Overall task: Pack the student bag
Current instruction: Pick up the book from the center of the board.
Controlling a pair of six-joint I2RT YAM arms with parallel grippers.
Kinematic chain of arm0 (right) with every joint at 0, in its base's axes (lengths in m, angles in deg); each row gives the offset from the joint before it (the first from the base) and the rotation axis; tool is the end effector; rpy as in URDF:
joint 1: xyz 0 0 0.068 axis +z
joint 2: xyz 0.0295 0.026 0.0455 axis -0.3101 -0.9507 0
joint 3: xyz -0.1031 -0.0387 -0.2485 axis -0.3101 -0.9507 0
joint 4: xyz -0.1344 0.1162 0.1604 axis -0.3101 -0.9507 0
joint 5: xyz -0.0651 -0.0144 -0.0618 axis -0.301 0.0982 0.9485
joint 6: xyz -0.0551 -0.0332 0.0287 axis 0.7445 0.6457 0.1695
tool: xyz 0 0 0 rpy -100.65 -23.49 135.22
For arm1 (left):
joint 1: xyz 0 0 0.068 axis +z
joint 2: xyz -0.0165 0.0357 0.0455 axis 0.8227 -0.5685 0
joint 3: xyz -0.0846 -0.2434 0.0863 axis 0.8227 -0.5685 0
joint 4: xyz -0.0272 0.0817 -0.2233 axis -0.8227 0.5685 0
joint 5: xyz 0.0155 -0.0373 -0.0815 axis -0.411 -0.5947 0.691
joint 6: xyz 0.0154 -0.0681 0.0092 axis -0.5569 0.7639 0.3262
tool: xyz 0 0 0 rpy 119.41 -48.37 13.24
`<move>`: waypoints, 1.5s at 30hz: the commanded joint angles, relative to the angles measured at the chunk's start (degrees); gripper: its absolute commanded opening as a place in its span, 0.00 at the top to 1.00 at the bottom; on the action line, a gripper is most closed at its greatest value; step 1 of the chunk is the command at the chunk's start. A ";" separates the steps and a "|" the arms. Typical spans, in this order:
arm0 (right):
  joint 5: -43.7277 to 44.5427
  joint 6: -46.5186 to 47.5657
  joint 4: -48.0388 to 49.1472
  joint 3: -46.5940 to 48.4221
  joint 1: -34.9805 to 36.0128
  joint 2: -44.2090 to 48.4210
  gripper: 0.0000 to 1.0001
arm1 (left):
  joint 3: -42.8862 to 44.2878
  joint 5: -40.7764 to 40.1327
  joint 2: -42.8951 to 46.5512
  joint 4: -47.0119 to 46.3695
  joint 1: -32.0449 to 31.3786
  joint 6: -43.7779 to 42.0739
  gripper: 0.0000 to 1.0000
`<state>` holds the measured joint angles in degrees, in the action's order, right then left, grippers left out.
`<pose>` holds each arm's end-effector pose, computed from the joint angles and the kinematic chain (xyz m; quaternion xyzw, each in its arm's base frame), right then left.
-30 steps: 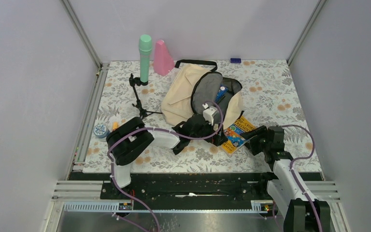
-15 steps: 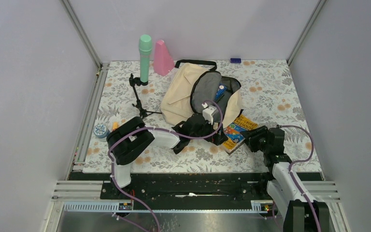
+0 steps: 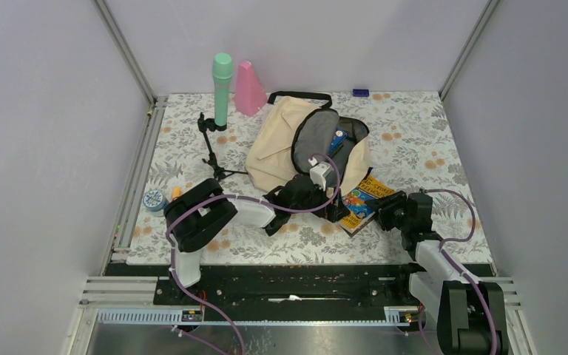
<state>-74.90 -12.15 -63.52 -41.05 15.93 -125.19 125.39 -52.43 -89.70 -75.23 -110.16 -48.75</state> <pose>0.1744 0.0106 0.1430 0.3989 0.7674 0.3568 0.3530 0.2204 -0.3312 0.1605 0.2145 0.8026 -0.4354 0.3467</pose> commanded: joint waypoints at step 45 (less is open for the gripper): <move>-31.22 7.24 17.06 20.95 4.41 17.75 1.00 | -6.26 16.98 36.58 8.86 11.52 10.86 0.01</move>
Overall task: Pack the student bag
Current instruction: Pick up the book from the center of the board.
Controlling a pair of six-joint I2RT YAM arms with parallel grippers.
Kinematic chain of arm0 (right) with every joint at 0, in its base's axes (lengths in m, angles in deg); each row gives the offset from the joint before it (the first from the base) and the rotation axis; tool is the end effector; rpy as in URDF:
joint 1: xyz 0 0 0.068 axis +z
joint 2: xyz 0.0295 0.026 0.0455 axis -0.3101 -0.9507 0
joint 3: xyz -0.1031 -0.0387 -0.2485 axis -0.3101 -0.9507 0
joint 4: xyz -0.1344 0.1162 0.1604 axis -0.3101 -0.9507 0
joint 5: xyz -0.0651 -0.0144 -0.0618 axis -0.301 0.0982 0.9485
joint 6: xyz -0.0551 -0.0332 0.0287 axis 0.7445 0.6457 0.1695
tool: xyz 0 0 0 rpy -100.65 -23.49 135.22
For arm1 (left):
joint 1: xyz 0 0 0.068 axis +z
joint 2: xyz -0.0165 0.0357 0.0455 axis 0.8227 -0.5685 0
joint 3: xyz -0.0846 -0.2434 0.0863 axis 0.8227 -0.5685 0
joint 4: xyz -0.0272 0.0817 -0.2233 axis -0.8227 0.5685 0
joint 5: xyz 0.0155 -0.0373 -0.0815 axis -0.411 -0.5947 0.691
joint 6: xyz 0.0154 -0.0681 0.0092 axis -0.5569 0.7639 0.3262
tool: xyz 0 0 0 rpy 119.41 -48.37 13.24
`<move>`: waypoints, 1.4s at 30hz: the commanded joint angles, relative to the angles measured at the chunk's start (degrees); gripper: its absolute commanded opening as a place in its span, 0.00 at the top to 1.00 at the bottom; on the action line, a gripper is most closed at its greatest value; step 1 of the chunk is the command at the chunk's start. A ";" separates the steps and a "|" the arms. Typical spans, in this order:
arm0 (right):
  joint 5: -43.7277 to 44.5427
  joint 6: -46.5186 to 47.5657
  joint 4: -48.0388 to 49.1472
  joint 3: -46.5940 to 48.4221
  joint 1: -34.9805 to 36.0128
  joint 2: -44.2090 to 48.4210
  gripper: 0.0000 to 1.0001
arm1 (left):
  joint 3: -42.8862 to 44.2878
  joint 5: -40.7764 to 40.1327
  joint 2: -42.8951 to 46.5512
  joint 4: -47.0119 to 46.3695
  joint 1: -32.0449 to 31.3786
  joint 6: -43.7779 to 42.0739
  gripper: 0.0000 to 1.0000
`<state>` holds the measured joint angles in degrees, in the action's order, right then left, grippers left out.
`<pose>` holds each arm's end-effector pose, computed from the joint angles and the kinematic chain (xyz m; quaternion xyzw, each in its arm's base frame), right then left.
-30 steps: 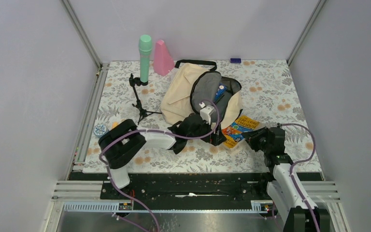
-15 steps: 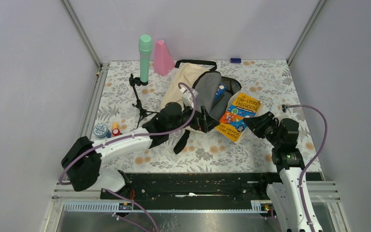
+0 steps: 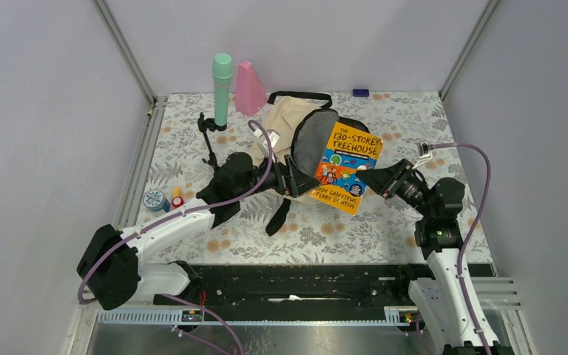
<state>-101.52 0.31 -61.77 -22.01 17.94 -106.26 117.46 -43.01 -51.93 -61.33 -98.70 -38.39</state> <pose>0.1473 0.0396 0.3117 0.0010 0.6687 0.5178 0.5335 0.1948 -0.2112 0.3015 0.1223 0.7355 -0.5405 0.3898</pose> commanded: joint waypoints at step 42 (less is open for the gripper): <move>-7.69 -1.71 18.69 3.46 12.20 -12.13 0.03 | -4.90 10.73 8.46 -21.31 1.28 3.75 1.00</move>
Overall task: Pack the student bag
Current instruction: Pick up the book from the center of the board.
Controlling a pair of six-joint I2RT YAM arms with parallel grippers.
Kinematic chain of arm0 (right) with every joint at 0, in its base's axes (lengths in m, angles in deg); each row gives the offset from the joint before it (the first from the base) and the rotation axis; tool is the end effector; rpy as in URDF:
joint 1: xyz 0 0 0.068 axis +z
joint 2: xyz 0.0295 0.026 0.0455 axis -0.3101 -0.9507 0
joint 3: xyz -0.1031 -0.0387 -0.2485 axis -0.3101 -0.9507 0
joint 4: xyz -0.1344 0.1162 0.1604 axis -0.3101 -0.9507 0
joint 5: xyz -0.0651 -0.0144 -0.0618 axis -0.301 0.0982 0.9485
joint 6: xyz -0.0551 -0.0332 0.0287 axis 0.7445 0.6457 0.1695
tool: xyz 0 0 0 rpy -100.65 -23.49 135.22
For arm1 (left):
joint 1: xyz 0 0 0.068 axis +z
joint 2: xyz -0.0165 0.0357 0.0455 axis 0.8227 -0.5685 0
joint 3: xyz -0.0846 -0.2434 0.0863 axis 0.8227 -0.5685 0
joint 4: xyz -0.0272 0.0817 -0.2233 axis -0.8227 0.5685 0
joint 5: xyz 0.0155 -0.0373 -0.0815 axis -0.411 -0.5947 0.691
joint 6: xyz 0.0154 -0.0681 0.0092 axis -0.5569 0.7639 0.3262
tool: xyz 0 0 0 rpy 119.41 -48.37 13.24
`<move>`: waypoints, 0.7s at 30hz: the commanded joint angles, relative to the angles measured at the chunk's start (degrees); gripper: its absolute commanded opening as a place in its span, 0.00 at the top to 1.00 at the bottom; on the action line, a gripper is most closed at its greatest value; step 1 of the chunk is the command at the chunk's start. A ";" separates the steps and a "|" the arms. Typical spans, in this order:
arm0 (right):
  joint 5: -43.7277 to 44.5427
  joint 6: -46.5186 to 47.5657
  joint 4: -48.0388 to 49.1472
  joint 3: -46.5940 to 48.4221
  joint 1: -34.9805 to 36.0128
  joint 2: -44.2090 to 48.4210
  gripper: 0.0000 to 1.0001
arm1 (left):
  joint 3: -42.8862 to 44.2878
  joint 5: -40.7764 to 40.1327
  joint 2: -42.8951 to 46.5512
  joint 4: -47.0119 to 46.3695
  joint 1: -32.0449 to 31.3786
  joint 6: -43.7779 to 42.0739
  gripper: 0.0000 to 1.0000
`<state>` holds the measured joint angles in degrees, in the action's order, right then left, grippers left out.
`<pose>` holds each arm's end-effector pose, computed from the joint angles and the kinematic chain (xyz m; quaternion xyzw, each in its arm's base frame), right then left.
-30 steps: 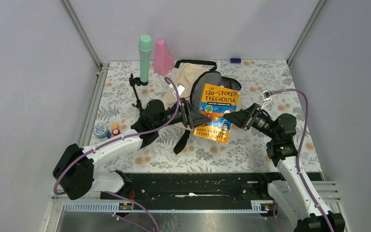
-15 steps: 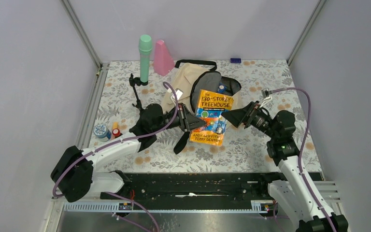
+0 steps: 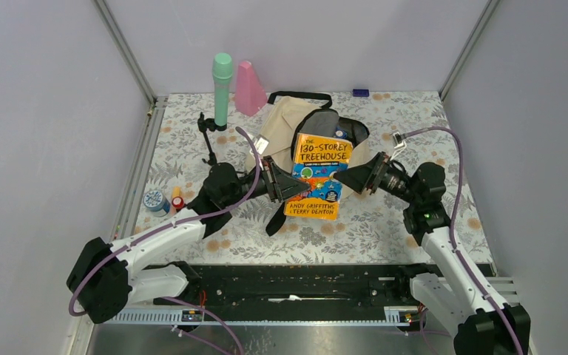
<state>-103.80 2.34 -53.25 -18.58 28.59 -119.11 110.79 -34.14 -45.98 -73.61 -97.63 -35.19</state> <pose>0.1761 0.0750 0.3160 -0.0840 0.6690 0.5638 0.4769 0.1718 -0.1939 0.3140 0.1653 0.6609 -0.6163 0.3950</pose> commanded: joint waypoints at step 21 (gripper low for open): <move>-7.39 -19.79 35.25 0.46 9.29 -13.48 0.30 | 1.89 1.14 6.43 -8.12 0.23 -0.14 1.00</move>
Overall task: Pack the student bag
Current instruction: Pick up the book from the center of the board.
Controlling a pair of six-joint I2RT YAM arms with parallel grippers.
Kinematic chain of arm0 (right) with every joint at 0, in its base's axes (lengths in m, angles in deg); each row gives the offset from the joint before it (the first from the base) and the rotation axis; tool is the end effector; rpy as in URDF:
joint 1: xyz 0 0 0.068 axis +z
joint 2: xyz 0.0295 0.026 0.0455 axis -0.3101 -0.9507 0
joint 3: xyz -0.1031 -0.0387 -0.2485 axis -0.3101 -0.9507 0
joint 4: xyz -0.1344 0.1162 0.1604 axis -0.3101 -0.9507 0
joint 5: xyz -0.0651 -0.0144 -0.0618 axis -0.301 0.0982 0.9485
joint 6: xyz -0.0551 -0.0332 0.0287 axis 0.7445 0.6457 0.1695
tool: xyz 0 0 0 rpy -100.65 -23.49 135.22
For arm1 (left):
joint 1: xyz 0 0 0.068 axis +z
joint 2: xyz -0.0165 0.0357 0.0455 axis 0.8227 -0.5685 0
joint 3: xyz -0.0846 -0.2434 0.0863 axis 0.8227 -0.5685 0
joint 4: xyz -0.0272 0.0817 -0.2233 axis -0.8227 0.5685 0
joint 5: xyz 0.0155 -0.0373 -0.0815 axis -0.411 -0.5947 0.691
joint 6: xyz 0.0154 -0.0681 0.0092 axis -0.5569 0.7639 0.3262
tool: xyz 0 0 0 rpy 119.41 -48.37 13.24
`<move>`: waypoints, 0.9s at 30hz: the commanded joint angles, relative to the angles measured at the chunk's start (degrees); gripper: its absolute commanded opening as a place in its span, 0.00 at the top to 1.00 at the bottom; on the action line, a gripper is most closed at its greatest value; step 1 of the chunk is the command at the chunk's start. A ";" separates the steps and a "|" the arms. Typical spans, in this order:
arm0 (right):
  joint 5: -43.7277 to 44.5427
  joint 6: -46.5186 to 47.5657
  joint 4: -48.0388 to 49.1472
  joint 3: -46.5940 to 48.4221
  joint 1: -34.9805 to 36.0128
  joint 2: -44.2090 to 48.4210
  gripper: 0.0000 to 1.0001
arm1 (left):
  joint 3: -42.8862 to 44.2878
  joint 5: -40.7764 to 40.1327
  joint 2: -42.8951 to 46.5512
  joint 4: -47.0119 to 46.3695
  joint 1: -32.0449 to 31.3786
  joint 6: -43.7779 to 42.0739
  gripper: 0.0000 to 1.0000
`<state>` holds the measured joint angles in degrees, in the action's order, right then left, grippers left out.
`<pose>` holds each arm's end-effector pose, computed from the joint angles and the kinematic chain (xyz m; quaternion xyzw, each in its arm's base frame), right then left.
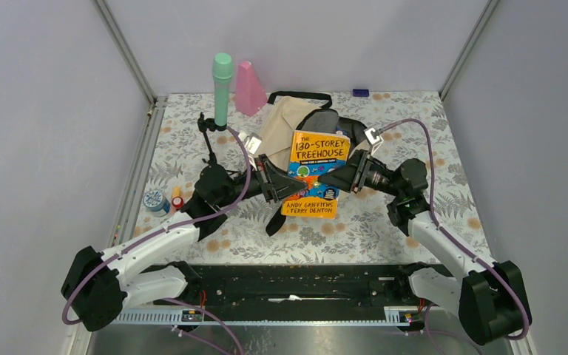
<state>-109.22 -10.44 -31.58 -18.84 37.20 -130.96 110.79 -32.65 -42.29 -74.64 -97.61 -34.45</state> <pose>0.1893 0.1135 0.3173 -0.1365 0.6245 0.6635 0.3888 0.1602 -0.1851 0.3310 0.1785 0.6305 -0.6357 0.4080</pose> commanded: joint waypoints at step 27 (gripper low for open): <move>41.87 26.45 -56.42 12.55 -1.48 11.75 1.00 | 8.31 -30.15 1.41 30.69 0.21 -9.17 0.01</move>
<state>-82.09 8.92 -73.68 -11.39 38.66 -120.77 115.69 -52.78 -39.10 -51.10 -97.41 -41.82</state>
